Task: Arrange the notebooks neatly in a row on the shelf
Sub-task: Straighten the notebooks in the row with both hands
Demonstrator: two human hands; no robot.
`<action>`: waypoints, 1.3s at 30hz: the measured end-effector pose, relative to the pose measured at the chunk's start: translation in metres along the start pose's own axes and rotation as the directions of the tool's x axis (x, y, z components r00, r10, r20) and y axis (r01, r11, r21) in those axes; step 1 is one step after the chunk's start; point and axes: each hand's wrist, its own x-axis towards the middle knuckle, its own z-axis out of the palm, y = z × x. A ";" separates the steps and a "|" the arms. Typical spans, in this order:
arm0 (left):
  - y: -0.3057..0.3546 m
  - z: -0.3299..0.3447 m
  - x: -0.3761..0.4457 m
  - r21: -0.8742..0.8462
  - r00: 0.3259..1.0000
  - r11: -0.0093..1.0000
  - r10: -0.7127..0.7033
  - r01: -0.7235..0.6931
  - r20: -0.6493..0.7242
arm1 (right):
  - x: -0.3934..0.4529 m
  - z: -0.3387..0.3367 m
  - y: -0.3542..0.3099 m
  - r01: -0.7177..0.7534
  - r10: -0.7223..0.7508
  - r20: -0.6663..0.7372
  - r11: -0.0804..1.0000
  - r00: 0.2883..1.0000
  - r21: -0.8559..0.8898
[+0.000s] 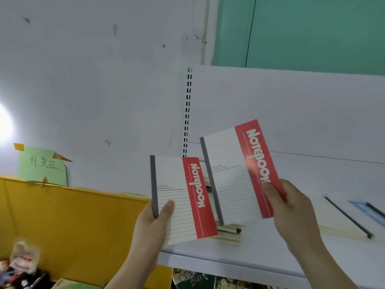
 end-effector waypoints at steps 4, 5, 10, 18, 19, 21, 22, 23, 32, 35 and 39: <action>0.011 0.024 -0.008 -0.061 0.995 0.997 0.047 -0.042 0.087 | -0.016 0.013 0.006 -0.141 0.139 0.033 0.987 0.990 0.075; 0.013 0.030 -0.010 -0.069 0.993 0.996 0.064 -0.057 0.103 | -0.020 0.017 0.010 -0.160 0.159 0.023 0.985 0.987 0.060; 0.006 0.068 -0.018 -0.057 0.982 0.996 0.072 -0.062 0.175 | -0.041 0.030 0.029 -0.264 0.265 -0.011 0.964 0.964 0.025; -0.013 0.137 -0.041 -0.060 0.869 0.998 -0.002 0.037 0.495 | -0.054 -0.041 0.056 -0.396 0.391 -0.144 0.918 0.909 -0.007; -0.015 0.148 -0.047 -0.035 0.843 0.999 -0.014 0.038 0.537 | -0.056 -0.053 0.061 -0.397 0.388 -0.167 0.917 0.907 -0.026; -0.017 0.174 -0.061 0.021 0.806 0.998 -0.058 0.056 0.589 | -0.061 -0.079 0.070 -0.394 0.378 -0.223 0.918 0.899 -0.034; -0.018 0.186 -0.068 0.051 0.796 0.998 -0.059 0.036 0.603 | -0.062 -0.093 0.075 -0.395 0.378 -0.248 0.918 0.892 -0.019; -0.019 0.199 -0.075 0.074 0.789 0.997 -0.052 0.007 0.613 | -0.063 -0.107 0.080 -0.403 0.389 -0.271 0.915 0.881 0.004; -0.010 0.348 -0.153 0.032 0.845 0.998 0.028 -0.053 0.534 | -0.063 -0.256 0.128 -0.380 0.288 -0.297 0.867 0.911 -0.323; -0.014 0.404 -0.175 0.029 0.871 0.993 0.084 -0.113 0.485 | -0.061 -0.316 0.153 -0.240 0.195 -0.141 0.829 0.971 -0.506; -0.022 0.466 -0.191 0.055 0.871 0.987 0.104 -0.148 0.480 | -0.049 -0.379 0.186 -0.234 0.273 -0.038 0.733 0.961 -0.639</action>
